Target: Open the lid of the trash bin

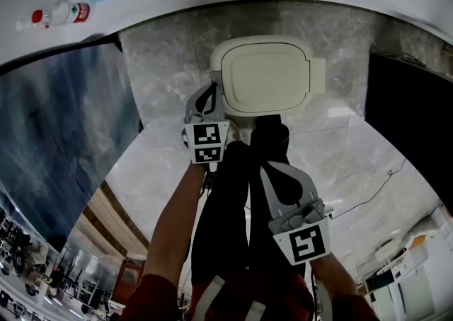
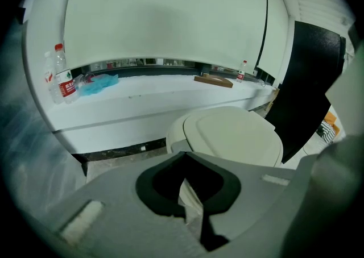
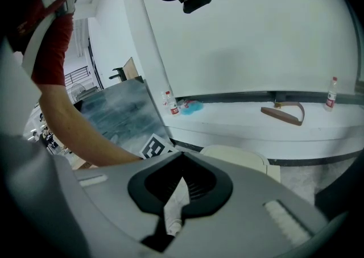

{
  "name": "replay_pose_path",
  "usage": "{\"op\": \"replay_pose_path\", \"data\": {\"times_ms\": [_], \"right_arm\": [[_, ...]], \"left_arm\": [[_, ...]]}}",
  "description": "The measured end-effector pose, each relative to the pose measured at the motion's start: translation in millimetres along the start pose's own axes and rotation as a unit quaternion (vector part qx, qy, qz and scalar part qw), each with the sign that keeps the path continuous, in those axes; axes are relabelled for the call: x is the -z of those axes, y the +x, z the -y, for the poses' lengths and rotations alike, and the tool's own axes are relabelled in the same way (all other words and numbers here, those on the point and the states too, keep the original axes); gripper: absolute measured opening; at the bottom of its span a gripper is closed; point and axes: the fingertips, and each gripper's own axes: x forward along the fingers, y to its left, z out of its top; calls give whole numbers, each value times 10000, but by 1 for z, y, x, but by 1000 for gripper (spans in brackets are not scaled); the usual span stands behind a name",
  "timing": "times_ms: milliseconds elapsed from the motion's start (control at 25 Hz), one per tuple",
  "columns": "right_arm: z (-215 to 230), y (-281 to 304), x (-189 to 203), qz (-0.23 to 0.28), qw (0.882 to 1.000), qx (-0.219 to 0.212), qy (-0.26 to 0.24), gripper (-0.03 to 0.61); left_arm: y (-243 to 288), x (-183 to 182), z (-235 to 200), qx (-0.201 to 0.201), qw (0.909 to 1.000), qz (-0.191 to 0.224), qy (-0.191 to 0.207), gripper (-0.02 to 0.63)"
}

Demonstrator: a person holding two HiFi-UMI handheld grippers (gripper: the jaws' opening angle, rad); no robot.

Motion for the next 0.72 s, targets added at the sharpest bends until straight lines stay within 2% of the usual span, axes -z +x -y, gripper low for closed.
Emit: {"op": "replay_pose_path", "data": {"times_ms": [440,560,720], "right_arm": [[16,2,0,37,9998,196,18,0],[17,4,-2,96,9997,214,12,0],[14,3,-3,75,9998,171,-41,0]], "left_arm": [[2,3,-3,-5,9998,-80,-196,6],[2,4,-3,-38,9995,35,-298,6],[2,5,-2,118,9988,102,-474,6]]}}
